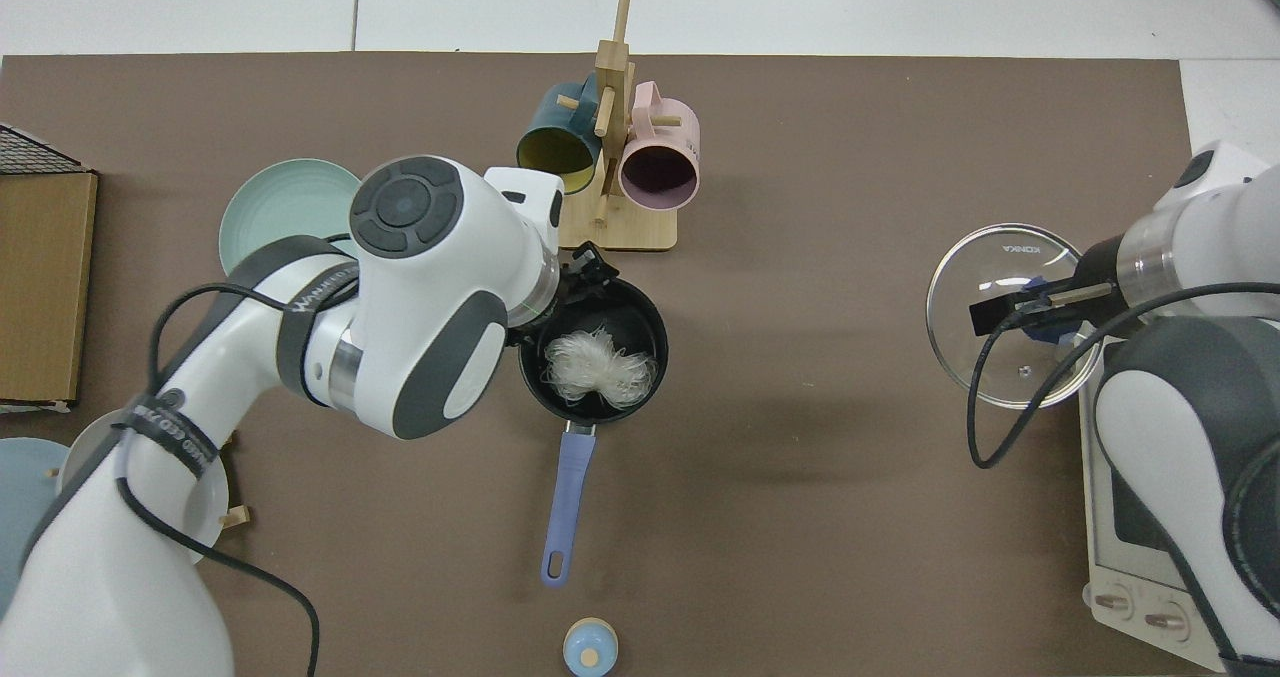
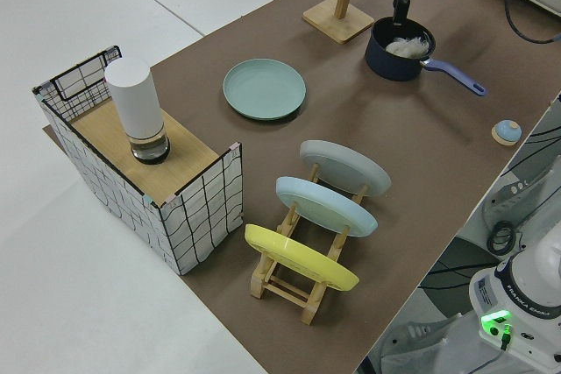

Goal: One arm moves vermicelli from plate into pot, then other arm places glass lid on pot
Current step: 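Withdraw the left gripper while the right gripper carries the glass lid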

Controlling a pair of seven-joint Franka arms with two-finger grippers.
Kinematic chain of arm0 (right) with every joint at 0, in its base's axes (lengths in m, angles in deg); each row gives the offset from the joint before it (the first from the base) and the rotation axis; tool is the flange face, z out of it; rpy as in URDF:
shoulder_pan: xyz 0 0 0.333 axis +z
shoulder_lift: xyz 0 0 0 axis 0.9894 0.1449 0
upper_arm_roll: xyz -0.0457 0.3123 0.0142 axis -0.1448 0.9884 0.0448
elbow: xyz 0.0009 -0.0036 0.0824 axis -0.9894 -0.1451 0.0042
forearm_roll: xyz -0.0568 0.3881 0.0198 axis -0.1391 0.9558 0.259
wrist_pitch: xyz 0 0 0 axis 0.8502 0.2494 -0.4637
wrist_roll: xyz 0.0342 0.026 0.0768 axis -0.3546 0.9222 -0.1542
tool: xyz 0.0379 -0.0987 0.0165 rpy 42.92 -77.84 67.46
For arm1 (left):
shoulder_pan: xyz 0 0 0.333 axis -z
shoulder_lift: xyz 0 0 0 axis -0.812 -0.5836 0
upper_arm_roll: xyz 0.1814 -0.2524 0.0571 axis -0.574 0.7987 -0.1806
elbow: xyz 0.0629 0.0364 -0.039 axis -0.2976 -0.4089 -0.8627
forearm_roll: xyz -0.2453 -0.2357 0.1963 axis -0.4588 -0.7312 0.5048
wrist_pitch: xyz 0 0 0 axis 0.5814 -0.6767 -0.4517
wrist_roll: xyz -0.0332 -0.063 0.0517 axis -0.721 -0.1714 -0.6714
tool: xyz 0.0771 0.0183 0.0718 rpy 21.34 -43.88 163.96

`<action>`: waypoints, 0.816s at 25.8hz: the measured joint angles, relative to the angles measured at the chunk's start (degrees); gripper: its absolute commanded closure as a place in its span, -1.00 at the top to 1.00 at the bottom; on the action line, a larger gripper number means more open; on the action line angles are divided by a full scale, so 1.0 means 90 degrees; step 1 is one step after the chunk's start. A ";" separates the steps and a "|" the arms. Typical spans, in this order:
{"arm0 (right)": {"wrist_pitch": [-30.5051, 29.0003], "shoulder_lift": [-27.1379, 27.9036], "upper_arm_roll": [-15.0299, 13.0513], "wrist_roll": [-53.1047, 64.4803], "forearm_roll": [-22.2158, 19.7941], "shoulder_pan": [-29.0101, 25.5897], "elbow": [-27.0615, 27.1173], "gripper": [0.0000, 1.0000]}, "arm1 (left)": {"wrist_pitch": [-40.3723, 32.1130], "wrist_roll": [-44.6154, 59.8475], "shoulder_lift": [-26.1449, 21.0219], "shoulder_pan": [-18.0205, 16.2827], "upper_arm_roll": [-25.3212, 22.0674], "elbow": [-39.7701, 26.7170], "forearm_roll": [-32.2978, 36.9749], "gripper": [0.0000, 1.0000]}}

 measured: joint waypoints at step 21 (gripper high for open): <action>-0.0789 0.0299 0.2052 -0.2951 0.0019 0.0012 -0.0008 -1.00 | -0.2378 -0.4722 0.0973 -0.0902 -0.1467 0.1224 0.0224 1.00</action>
